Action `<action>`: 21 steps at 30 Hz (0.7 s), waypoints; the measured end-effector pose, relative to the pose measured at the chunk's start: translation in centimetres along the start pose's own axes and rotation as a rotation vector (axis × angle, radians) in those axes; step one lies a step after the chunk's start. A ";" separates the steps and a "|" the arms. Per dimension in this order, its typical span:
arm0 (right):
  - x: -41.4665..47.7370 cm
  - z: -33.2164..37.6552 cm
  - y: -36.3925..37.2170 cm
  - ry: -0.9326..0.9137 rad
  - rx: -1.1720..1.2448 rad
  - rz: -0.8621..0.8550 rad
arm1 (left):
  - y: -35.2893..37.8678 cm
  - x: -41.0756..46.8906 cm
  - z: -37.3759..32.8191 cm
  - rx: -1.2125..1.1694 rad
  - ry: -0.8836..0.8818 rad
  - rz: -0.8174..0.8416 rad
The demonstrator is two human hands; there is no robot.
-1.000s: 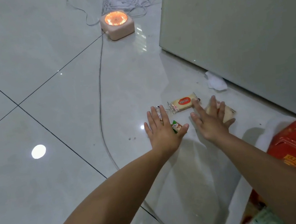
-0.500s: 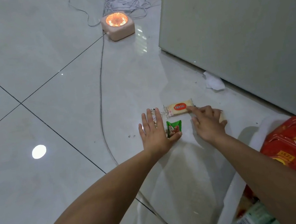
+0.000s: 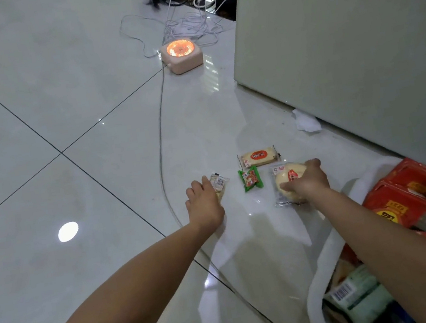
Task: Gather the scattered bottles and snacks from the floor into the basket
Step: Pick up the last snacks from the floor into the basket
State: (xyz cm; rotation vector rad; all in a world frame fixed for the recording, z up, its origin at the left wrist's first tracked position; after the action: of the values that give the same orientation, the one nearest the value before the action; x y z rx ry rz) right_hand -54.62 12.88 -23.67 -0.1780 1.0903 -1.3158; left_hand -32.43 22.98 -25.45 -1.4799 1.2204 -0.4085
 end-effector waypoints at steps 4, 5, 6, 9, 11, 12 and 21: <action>-2.6 2.4 -4.7 -0.181 0.161 -0.090 | -3.2 -1.2 -2.9 -0.046 0.068 -0.142; -3.3 2.8 -6.5 -0.212 0.191 -0.131 | -4.0 -1.5 -4.5 -0.065 0.142 -0.162; -4.0 2.9 -8.6 -0.234 0.217 -0.177 | -4.6 -2.0 -6.3 -0.093 0.232 -0.169; -6.2 1.5 -15.3 -0.267 0.254 -0.313 | -5.6 -4.1 -12.7 -0.188 0.501 -0.120; -8.0 -1.4 -19.6 -0.244 0.251 -0.393 | -5.3 -6.4 -17.1 -0.192 0.657 -0.025; -9.0 -3.4 -21.5 -0.226 0.245 -0.430 | -4.9 -7.6 -19.2 -0.185 0.723 0.039; -17.7 -22.8 -32.2 0.157 0.245 -0.644 | 1.1 -15.0 -26.4 -0.042 0.950 0.416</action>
State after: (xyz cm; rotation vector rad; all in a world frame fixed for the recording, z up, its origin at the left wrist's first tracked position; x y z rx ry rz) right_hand -90.62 27.83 -4.93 -0.2578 1.0276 -2.0561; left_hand -59.91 22.03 -12.58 -1.0080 2.2358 -0.8457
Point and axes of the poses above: each hand's wrist, its own x-axis towards the middle knuckle, its own y-axis out of the palm, z = x × y, the point moved 6 cm from there along x, towards the middle knuckle, and after that the axes turned 2 degrees about z, right-handed, at the moved point
